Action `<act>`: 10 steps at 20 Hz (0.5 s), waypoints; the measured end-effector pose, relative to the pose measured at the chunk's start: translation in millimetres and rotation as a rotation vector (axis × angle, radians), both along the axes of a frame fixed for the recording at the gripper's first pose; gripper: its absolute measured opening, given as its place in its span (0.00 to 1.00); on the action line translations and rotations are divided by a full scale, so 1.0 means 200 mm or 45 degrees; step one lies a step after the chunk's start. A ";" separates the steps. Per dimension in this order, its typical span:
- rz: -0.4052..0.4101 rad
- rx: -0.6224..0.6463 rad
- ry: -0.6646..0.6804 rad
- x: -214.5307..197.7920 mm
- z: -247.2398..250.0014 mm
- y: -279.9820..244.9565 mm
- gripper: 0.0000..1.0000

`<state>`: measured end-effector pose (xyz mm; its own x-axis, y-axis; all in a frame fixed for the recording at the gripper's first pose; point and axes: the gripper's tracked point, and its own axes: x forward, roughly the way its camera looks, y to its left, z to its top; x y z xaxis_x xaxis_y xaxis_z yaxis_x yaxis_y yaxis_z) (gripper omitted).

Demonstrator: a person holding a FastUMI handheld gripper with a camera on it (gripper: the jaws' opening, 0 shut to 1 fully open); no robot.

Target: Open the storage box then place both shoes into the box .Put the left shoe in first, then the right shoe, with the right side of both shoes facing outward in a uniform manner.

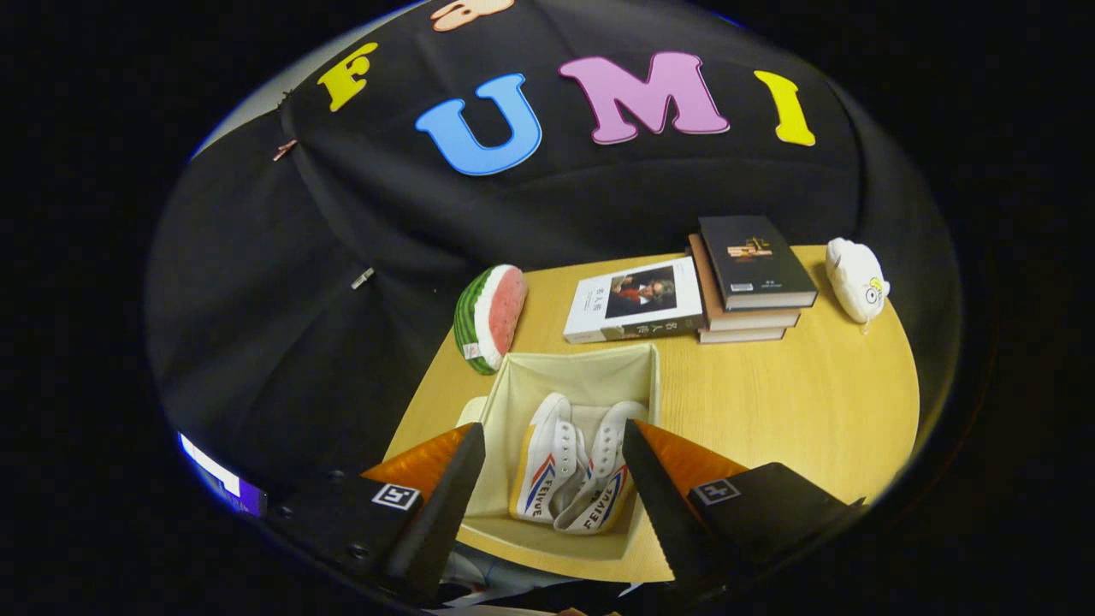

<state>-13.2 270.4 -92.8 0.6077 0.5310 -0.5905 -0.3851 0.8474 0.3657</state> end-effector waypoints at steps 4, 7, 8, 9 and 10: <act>-0.056 -0.024 -0.178 0.08 0.22 -0.21 0.99; -0.101 -0.089 -0.367 0.12 0.36 -0.41 0.99; -0.123 -0.105 -0.432 0.15 0.43 -0.48 0.99; -0.150 -0.119 -0.493 0.19 0.54 -0.55 0.99; -0.182 -0.128 -0.549 0.21 0.60 -0.63 0.99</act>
<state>27.9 143.6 27.7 0.8718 0.3776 -0.3120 -0.3611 0.9259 0.1114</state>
